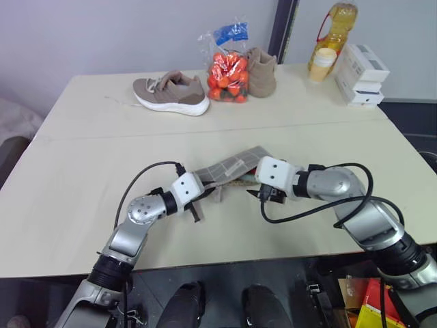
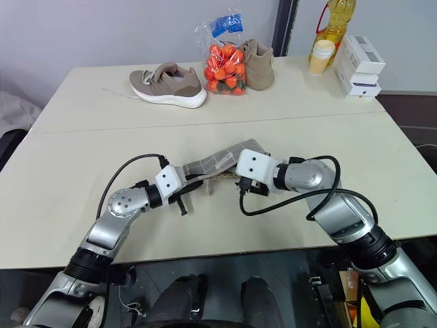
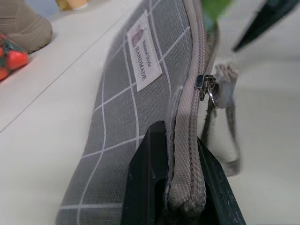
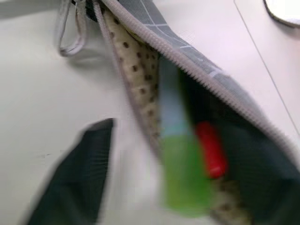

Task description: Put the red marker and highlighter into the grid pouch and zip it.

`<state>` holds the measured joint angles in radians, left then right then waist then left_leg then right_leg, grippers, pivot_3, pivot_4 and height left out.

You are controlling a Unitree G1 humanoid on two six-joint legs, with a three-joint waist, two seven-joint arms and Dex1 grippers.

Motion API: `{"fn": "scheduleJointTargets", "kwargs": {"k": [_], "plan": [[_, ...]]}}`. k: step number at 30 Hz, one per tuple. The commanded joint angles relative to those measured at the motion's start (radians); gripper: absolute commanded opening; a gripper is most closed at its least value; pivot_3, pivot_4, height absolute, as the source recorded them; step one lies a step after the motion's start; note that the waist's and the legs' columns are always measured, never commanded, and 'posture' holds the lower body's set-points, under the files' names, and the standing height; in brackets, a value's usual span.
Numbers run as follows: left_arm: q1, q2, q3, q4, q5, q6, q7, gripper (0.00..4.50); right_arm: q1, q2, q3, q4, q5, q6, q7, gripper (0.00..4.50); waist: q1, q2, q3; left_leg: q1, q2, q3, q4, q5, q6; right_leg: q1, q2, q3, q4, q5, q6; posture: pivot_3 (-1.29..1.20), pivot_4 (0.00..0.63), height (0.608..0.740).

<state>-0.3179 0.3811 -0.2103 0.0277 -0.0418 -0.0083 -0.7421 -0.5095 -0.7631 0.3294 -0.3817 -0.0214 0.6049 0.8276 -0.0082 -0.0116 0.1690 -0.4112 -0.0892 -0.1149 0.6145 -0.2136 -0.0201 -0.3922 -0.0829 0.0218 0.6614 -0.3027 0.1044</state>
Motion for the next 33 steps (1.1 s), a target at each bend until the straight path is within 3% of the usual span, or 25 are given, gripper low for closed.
{"fn": "scheduleJointTargets", "kwargs": {"k": [1, 5, 9, 18, 25, 28, 33], "plan": [[-0.027, -0.035, 0.051, -0.017, -0.063, 0.048, 0.034, 0.00, 0.010, 0.014, -0.155, -0.086, 0.103, -0.005, 0.013, 4.48, 0.002, 0.000, 0.000, 0.000, 0.000, 0.000, 0.000, 0.000, 0.000, 0.000, 0.000, 0.000, 0.000, 0.000, 0.000, 0.00, 0.150, 0.740], [-0.083, -0.126, 0.108, -0.015, -0.135, 0.197, 0.120, 0.00, 0.047, 0.073, -0.342, -0.142, 0.323, 0.124, 0.031, 4.48, 0.005, -0.002, 0.001, 0.000, 0.000, -0.001, 0.001, 0.000, 0.000, 0.001, 0.000, 0.000, 0.000, 0.000, 0.000, 0.00, 0.150, 0.740], [-0.145, -0.201, 0.135, 0.019, -0.151, 0.309, 0.211, 0.00, 0.093, 0.111, -0.380, -0.190, 0.454, 0.206, 0.027, 4.48, 0.015, -0.003, 0.001, 0.000, 0.000, -0.001, 0.001, 0.000, 0.000, 0.001, 0.001, -0.001, 0.000, 0.000, 0.000, 0.00, 0.150, 0.740], [-0.169, -0.265, 0.120, -0.025, -0.218, 0.421, 0.209, 0.00, 0.108, 0.348, -0.254, -0.080, 0.376, 0.254, -0.274, 4.48, 0.015, -0.003, 0.001, 0.000, 0.000, 0.000, 0.001, 0.000, 0.000, 0.000, 0.001, 0.000, 0.002, 0.000, 0.000, 0.00, 0.150, 0.740], [-0.161, -0.277, 0.114, -0.056, -0.243, 0.467, 0.207, 0.00, 0.083, 0.463, -0.203, -0.008, 0.346, 0.248, -0.376, 4.48, 0.015, -0.003, 0.001, 0.000, 0.000, 0.000, 0.001, 0.000, -0.001, -0.001, 0.002, 0.000, 0.002, 0.000, 0.000, 0.00, 0.150, 0.740], [-0.161, -0.276, 0.110, -0.062, -0.244, 0.473, 0.205, 0.00, 0.071, 0.492, -0.200, 0.017, 0.341, 0.235, -0.399, 3.60, 0.015, -0.003, 0.001, 0.000, 0.000, 0.000, 0.001, 0.001, -0.001, -0.001, 0.002, 0.000, 0.002, 0.000, 0.000, 0.00, 0.150, 0.740], [-0.163, -0.276, 0.113, -0.063, -0.245, 0.476, 0.208, 0.00, 0.055, 0.498, -0.221, 0.040, 0.346, 0.227, -0.406, 1.03, 0.012, -0.003, 0.001, 0.000, 0.000, 0.000, 0.001, 0.001, -0.001, -0.001, 0.002, 0.000, 0.002, 0.000, 0.000, 0.00, 0.150, 0.740]]}}
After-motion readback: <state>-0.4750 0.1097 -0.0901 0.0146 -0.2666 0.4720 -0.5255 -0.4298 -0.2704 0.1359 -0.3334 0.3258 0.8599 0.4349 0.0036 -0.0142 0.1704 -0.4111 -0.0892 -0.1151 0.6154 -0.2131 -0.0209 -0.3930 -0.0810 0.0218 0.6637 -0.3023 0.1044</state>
